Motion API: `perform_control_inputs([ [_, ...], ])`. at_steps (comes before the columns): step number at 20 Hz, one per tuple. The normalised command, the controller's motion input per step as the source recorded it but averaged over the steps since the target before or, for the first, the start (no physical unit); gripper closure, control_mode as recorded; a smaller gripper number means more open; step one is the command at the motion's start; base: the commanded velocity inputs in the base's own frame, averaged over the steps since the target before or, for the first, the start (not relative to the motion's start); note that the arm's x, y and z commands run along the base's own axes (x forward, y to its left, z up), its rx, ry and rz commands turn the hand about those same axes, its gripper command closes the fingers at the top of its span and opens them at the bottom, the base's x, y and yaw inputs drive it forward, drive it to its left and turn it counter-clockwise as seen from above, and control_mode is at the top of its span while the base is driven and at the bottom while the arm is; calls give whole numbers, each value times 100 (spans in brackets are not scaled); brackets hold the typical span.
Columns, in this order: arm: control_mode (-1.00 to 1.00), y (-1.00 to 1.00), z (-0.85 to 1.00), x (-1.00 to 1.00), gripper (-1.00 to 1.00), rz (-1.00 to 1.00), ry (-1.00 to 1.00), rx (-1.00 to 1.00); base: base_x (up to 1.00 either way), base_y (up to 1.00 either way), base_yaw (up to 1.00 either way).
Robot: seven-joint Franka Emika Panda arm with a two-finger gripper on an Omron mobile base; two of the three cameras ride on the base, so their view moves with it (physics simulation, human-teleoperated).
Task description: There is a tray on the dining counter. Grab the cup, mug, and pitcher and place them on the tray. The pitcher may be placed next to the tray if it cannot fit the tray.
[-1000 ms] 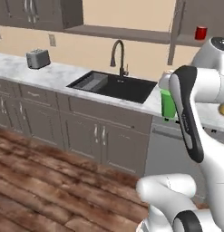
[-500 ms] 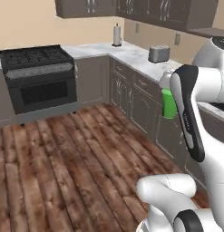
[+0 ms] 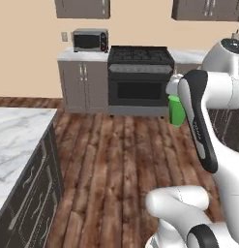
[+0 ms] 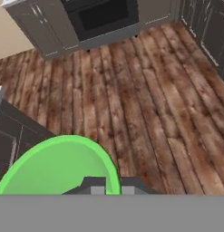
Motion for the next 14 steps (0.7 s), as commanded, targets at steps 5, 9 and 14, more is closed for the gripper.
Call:
perform_control_inputs([
  [5,100,0,0,0,100,0,0,0,30,1,66],
  [9,100,0,0,0,100,0,0,0,48,0,79],
  [14,100,0,0,0,100,0,0,0,31,-16,55],
])
